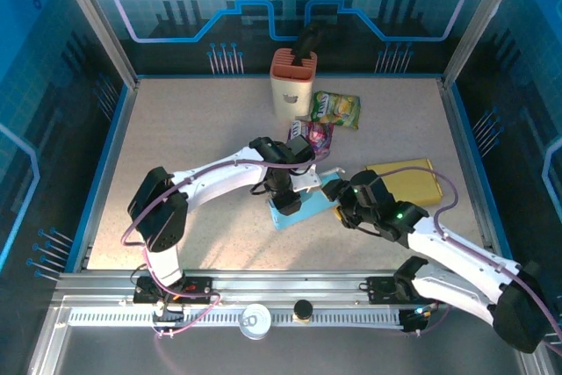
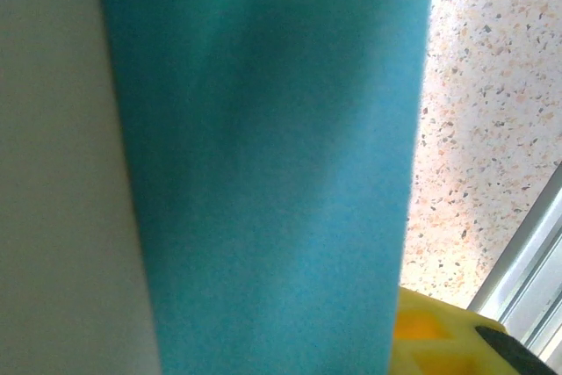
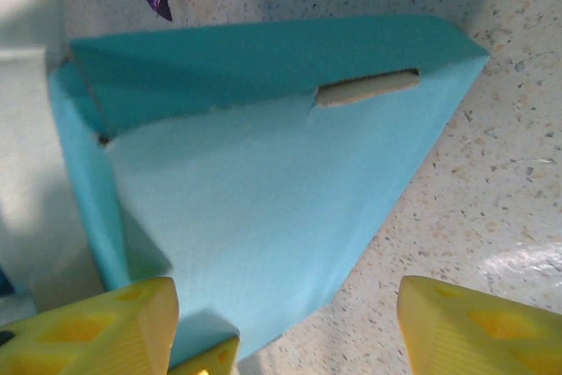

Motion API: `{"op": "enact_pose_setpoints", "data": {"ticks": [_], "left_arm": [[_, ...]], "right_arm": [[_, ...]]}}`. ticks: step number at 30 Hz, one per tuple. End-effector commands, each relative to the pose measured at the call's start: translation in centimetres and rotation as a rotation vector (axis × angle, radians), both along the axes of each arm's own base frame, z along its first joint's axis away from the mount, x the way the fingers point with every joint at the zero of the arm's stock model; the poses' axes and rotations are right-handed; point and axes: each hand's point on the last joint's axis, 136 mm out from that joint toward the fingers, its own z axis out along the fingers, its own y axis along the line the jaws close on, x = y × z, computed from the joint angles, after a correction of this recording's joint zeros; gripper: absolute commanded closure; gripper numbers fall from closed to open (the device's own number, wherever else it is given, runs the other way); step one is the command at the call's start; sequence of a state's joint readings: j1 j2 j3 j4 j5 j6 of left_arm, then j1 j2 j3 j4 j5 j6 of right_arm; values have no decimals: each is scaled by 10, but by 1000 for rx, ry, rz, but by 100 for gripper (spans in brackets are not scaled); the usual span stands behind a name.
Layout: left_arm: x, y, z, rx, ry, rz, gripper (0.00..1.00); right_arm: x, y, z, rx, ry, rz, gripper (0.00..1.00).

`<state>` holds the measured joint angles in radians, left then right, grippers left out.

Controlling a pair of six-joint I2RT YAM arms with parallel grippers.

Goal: Fold the paper box

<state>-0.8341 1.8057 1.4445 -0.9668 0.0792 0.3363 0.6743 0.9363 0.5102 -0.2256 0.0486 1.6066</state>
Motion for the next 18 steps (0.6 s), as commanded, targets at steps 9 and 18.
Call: {"op": "enact_pose_setpoints", "data": {"ticks": [9,18], "left_arm": [[-15,8,-8,24,21,-33,66],[-13,5,-2,-28,-26,-26,64]], "right_arm": [[0,-26,21,51,-141,-135,32],[18,-6,17,133,-81,-90,29]]}}
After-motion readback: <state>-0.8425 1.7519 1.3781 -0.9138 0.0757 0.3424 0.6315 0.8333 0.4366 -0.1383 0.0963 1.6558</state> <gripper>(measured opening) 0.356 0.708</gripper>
